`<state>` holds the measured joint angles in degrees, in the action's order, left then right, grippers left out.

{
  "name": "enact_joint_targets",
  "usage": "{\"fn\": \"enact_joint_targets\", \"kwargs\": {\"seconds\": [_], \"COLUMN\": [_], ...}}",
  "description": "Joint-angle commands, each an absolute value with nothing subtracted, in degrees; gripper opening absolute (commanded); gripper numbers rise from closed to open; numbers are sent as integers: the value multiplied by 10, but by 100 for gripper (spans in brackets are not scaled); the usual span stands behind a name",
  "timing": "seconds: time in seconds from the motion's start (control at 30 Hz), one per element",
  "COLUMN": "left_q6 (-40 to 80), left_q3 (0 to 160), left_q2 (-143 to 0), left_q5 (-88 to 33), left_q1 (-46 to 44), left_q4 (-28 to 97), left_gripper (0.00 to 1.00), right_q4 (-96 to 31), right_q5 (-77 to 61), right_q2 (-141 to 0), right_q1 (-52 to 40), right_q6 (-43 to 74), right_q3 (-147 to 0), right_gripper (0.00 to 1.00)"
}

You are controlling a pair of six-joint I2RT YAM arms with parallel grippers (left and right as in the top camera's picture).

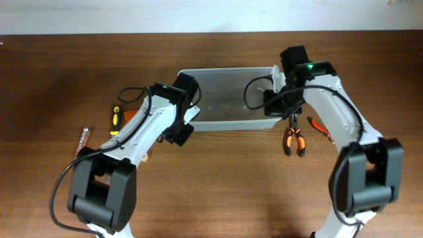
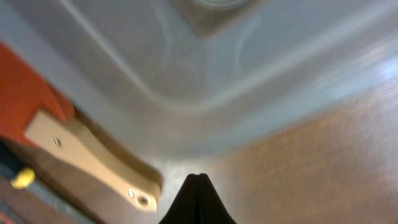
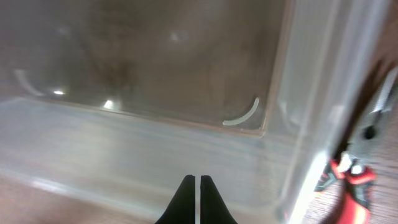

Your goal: Pack container

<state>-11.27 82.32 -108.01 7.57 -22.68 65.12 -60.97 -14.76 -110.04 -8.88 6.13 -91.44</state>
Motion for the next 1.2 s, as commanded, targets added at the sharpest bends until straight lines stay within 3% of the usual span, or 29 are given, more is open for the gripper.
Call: {"fn": "enact_joint_targets", "kwargs": {"seconds": [0.0,0.3,0.67,1.17], "left_q6": [-79,-8,-6,-8], "left_q3": [853,883,883,883], "left_q2": [-1021,-852,-725,-714], "left_q5": [93,108,106,109], "left_q1": [-220,-136,-30,-17], "left_q4": [671,678,706,747], "left_gripper": [2,2,7,8], "right_q4": [-606,-588,-588,-583], "right_q5": [-126,42,-11,-118], "right_q2": [-1020,-993,-1141,-1206], "right_q1": [-89,-83,-21,-39], "right_q6": [32,34,84,91], "right_q3": [-975,-1033,-1023,-1023], "right_gripper": [4,4,4,4]}}
